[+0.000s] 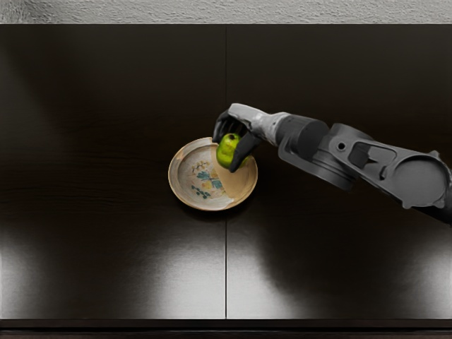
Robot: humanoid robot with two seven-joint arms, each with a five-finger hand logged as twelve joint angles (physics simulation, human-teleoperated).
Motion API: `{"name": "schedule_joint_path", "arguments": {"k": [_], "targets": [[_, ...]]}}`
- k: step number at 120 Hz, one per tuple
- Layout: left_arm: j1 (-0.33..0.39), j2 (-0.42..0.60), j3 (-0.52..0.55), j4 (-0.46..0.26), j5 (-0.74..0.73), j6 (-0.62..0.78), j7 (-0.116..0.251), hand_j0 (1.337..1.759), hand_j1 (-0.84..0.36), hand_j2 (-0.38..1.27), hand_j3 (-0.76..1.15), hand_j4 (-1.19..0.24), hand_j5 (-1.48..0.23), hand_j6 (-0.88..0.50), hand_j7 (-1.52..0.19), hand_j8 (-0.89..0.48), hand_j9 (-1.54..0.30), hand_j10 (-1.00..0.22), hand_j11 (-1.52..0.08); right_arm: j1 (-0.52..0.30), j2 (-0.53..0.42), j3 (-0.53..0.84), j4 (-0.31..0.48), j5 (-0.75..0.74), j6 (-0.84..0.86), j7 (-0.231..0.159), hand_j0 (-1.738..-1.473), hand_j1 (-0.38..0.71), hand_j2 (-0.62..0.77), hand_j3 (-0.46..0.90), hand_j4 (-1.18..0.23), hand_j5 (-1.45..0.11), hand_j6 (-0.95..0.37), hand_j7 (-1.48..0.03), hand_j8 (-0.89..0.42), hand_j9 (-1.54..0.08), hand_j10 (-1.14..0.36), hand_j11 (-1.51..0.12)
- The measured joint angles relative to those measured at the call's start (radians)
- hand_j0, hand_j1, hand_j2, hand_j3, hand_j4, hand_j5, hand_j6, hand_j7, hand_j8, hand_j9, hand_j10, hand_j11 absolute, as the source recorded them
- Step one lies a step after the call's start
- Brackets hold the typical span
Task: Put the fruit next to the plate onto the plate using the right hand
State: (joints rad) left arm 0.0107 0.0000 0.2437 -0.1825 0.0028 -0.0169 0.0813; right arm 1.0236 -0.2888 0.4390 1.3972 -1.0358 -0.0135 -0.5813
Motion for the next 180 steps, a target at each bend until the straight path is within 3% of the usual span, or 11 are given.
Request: {"name": "schedule_joint_path", "arguments": {"k": [18, 41, 67, 76, 95, 118, 156, 180], "targets": [[0.0, 0.0, 0.0, 0.0, 0.0, 0.0, 0.0, 1.658, 0.35, 0.0, 0.0, 0.0, 0.0, 0.0, 0.0, 0.0, 0.0, 0.0, 0.0, 0.001, 0.047, -0.011, -0.042, -0.001, 0.001, 0.002, -1.656, 0.25, 0.44, 0.0, -0.73, -1.05, -0.5, -0.99, -0.33, -1.03, -0.38, -1.01], [-0.001, 0.0, 0.0, 0.0, 0.0, 0.0, 0.0, 1.658, 0.35, 0.0, 0.0, 0.0, 0.0, 0.0, 0.0, 0.0, 0.0, 0.0, 0.0, -0.001, 0.068, -0.027, -0.066, -0.003, 0.0, 0.008, -1.656, 0.17, 0.36, 0.0, -0.73, -1.04, -0.55, -0.99, -0.39, -1.03, -0.43, -1.02], [0.0, 0.0, 0.0, 0.0, 0.0, 0.0, 0.0, 1.658, 0.35, 0.0, 0.0, 0.0, 0.0, 0.0, 0.0, 0.0, 0.0, 0.0, 0.0, -0.006, 0.072, -0.031, -0.071, -0.002, 0.001, 0.01, -1.656, 0.26, 0.49, 0.0, -0.72, -1.04, -0.51, -0.98, -0.34, -1.02, -0.38, -1.01], [0.0, 0.0, 0.0, 0.0, 0.0, 0.0, 0.0, 1.658, 0.35, 0.0, 0.0, 0.0, 0.0, 0.0, 0.0, 0.0, 0.0, 0.0, 0.0, -0.006, 0.081, -0.031, -0.079, -0.005, -0.003, 0.01, -1.657, 0.21, 0.36, 0.0, -0.63, -0.89, -0.49, -0.85, -0.35, -0.88, -0.39, -0.87], [0.0, 0.0, 0.0, 0.0, 0.0, 0.0, 0.0, 1.658, 0.35, 0.0, 0.0, 0.0, 0.0, 0.0, 0.0, 0.0, 0.0, 0.0, 0.0, -0.007, 0.092, -0.029, -0.091, -0.006, -0.011, 0.01, -1.658, -0.05, 0.16, 0.0, -0.32, -0.45, -0.26, -0.43, -0.2, -0.45, -0.21, -0.44], [0.0, 0.0, 0.0, 0.0, 0.0, 0.0, 0.0, 1.658, 0.35, 0.0, 0.0, 0.0, 0.0, 0.0, 0.0, 0.0, 0.0, 0.0, 0.0, -0.004, 0.087, -0.02, -0.086, 0.004, -0.007, 0.007, -1.658, -0.2, 0.06, 0.0, -0.15, -0.21, -0.13, -0.2, -0.1, -0.21, -0.11, -0.21], [0.0, 0.0, 0.0, 0.0, 0.0, 0.0, 0.0, 1.658, 0.35, 0.0, 0.0, 0.0, 0.0, 0.0, 0.0, 0.0, 0.0, 0.0, 0.0, 0.005, -0.085, 0.048, 0.026, 0.189, 0.079, 0.01, -1.658, -0.28, 0.01, 0.0, -0.06, -0.08, -0.06, -0.08, -0.05, -0.08, -0.05, -0.08], [0.0, 0.0, 0.0, 0.0, 0.0, 0.0, 0.0, 1.658, 0.35, 0.0, 0.0, 0.0, 0.0, 0.0, 0.0, 0.0, 0.0, 0.0, 0.0, -0.005, -0.207, 0.124, 0.051, 0.352, 0.27, 0.013, -1.658, -0.3, 0.0, 0.0, -0.05, -0.06, -0.04, -0.06, -0.04, -0.06, -0.04, -0.06]]}}
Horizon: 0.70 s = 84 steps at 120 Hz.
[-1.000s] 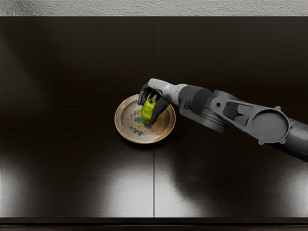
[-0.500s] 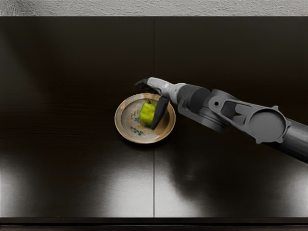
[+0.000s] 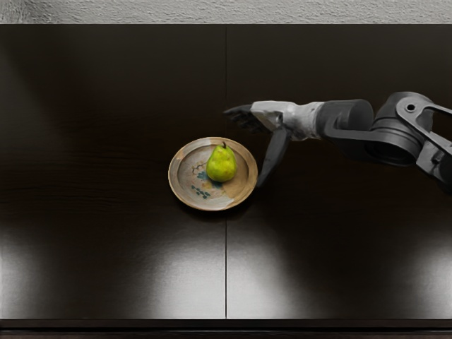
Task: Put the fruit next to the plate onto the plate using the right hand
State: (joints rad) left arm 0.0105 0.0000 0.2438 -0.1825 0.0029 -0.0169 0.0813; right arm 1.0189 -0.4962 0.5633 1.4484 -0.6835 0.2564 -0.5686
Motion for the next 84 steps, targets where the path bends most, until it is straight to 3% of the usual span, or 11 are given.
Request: {"name": "schedule_joint_path", "arguments": {"k": [26, 55, 84], "targets": [[0.0, 0.0, 0.0, 0.0, 0.0, 0.0, 0.0, 1.658, 0.35, 0.0, 0.0, 0.0, 0.0, 0.0, 0.0, 0.0, 0.0, 0.0, 0.0, -0.007, -0.135, 0.038, 0.003, 0.13, 0.168, 0.04, -1.658, -0.3, 0.0, 0.0, -0.04, -0.05, -0.04, -0.05, -0.04, -0.05, -0.04, -0.05], [0.0, 0.0, 0.0, 0.0, 0.0, 0.0, 0.0, 1.658, 0.35, 0.0, 0.0, 0.0, 0.0, 0.0, 0.0, 0.0, 0.0, 0.0, 0.0, -0.024, -0.214, 0.065, -0.006, 0.197, 0.254, 0.098, -1.658, -0.31, -0.01, 0.0, -0.04, -0.05, -0.04, -0.04, -0.04, -0.05, -0.03, -0.05], [0.0, 0.0, 0.0, -0.022, 0.002, -0.01, 0.0, 1.658, 0.35, 0.0, 0.0, 0.0, 0.0, 0.0, 0.0, 0.0, 0.0, 0.0, 0.0, -0.041, -0.253, 0.068, -0.019, 0.249, 0.301, 0.112, -1.658, -0.31, -0.01, 0.0, -0.03, -0.04, -0.04, -0.04, -0.03, -0.04, -0.03, -0.04]]}}
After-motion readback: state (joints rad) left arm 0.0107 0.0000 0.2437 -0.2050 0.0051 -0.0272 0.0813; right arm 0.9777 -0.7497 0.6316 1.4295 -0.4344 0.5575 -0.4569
